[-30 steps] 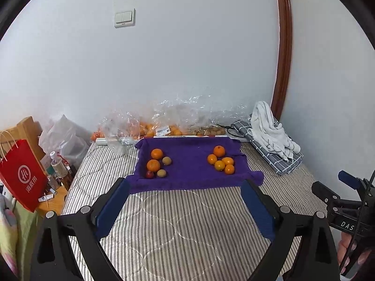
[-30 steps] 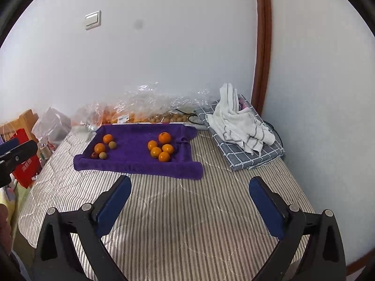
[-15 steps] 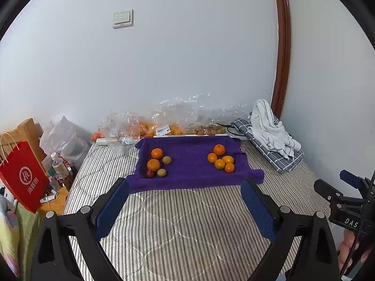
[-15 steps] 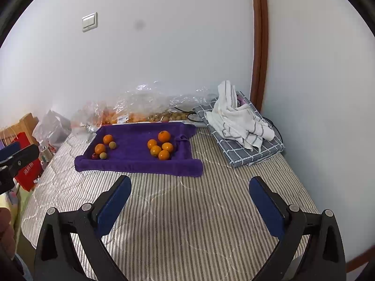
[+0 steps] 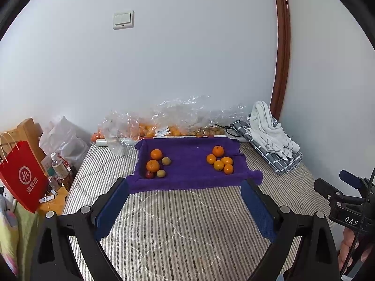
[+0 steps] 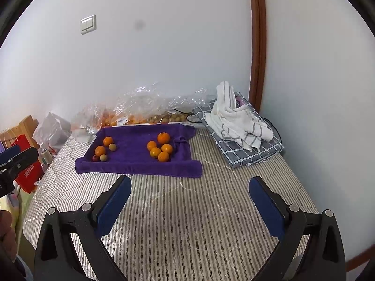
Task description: Organize fruits
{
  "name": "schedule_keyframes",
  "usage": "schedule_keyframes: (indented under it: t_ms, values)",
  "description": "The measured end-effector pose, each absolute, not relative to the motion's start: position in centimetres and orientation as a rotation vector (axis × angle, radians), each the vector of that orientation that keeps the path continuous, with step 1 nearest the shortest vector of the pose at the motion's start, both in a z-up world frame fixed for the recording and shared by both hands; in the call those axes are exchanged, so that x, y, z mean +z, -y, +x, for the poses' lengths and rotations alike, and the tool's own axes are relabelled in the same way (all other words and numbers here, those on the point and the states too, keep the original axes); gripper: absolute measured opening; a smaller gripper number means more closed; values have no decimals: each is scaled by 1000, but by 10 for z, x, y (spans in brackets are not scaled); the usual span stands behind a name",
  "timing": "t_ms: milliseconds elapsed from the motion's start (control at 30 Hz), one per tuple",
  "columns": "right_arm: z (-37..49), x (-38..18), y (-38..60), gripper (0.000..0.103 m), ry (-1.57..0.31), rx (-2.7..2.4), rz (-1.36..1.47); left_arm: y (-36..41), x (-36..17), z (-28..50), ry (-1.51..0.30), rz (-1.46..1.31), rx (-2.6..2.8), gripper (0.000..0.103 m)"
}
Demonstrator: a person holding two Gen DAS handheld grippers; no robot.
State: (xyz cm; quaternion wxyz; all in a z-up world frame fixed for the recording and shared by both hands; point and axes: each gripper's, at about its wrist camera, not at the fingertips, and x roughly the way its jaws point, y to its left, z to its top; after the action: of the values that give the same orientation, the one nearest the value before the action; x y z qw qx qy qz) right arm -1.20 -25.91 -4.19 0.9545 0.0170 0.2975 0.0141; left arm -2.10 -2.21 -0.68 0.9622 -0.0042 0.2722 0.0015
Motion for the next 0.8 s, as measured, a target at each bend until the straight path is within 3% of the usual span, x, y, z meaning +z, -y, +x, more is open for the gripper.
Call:
schedule_keyframes:
  t_ms: [800]
  values:
    - [-11,-45,254,100,-621,27,19,17,-7,-20,-551,-12,10,96]
